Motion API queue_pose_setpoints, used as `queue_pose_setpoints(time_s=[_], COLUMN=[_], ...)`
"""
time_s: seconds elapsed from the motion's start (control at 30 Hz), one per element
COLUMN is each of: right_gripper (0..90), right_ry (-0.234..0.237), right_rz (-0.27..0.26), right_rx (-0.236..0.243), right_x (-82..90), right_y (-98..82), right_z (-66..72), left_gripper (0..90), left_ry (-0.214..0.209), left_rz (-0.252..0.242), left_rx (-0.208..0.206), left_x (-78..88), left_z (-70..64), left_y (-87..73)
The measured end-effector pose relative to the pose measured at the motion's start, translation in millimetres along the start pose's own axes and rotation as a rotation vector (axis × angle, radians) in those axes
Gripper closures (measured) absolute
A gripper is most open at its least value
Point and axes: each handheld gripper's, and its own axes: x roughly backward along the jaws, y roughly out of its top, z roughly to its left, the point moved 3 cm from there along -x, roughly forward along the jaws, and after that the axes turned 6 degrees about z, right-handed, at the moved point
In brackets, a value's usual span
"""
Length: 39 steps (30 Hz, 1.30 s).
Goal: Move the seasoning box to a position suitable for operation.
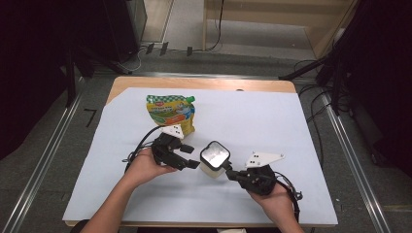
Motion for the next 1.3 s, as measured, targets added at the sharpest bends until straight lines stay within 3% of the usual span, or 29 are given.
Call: queue_pose_setpoints(time_s=[0.23, 0.5, 0.8, 0.97, 1.17, 1.3], right_gripper=[90.0, 90.0, 90.0, 90.0, 90.0, 90.0], right_ry=[0.014, 0.016, -0.008, -0.015, -0.029, -0.035], right_rz=[0.053, 0.061, 0.054, 0.058, 0.048, 0.032], right_rx=[-0.009, -0.014, -0.063, -0.064, -0.083, -0.107], right_x=[-13.0, -16.1, -6.5, -4.7, 0.1, 6.5], right_y=[-4.6, -5.4, -8.6, -7.6, -5.4, -5.8], right_z=[-3.1, -9.6, -34.7, -43.3, -57.6, -58.3], left_gripper=[33.8, 33.8, 32.5, 27.8, 20.4, 20.0], left_ry=[0.0, 0.0, -0.016, -0.022, -0.016, -0.028], left_rz=[-0.001, -0.004, 0.0, -0.028, 0.008, 0.02], left_rx=[-0.005, -0.008, -0.017, -0.026, -0.067, -0.079], left_x=[-0.6, -1.1, -4.4, -5.9, -17.4, -21.6], left_z=[-0.6, -1.4, -2.8, -3.6, -7.0, -7.9], left_y=[0.4, 0.5, 3.1, 9.2, 18.2, 21.8])
